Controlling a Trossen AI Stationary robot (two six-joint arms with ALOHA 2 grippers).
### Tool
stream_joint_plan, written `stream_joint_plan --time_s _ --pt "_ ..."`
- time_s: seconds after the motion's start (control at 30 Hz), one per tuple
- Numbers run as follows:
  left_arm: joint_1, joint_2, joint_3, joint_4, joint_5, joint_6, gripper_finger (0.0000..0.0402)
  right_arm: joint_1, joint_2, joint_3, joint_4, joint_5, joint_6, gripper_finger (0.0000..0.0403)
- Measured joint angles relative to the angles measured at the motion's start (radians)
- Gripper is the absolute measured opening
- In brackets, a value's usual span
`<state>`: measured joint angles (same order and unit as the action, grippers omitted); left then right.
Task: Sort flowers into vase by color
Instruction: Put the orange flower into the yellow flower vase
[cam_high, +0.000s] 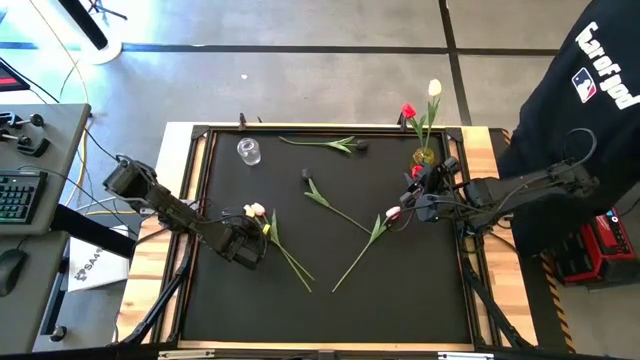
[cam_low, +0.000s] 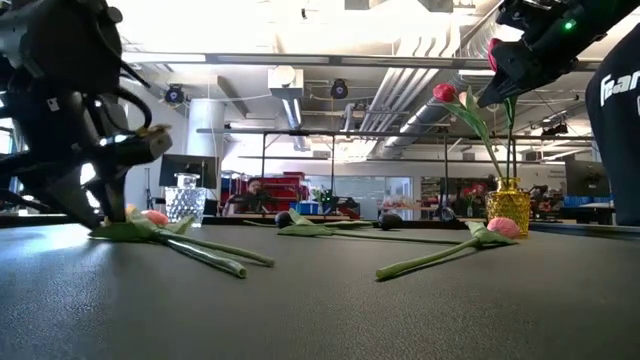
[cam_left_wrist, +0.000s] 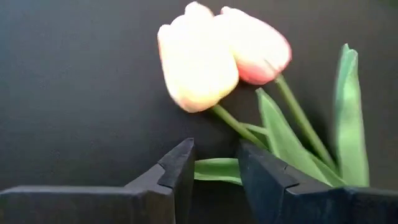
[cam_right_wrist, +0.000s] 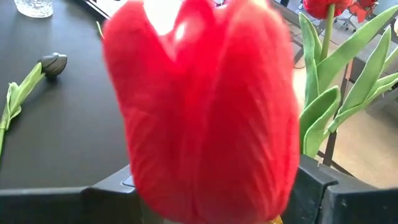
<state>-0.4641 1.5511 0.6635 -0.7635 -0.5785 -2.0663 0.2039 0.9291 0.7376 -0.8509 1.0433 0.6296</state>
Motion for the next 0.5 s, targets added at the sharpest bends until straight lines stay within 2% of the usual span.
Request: stream_joint_plan --time_s 0.2,0.4,0.5 --pt "0.000 -0.011 0.006 0.000 -0.105 -0.038 0.0122 0.000 0.000 0.000 0.000 -0.001 0.000 0.0224" --pt "0.000 -0.011 0.000 0.004 -0.090 -0.075 0.0145 0.000 0.000 0.000 -0.006 -0.001 0.000 0.0224" --pt "0.005 -0.002 -0.027 0.063 -0.083 -0.094 0.0152 0.000 0.000 0.000 -0.009 0.000 0.000 0.0224"
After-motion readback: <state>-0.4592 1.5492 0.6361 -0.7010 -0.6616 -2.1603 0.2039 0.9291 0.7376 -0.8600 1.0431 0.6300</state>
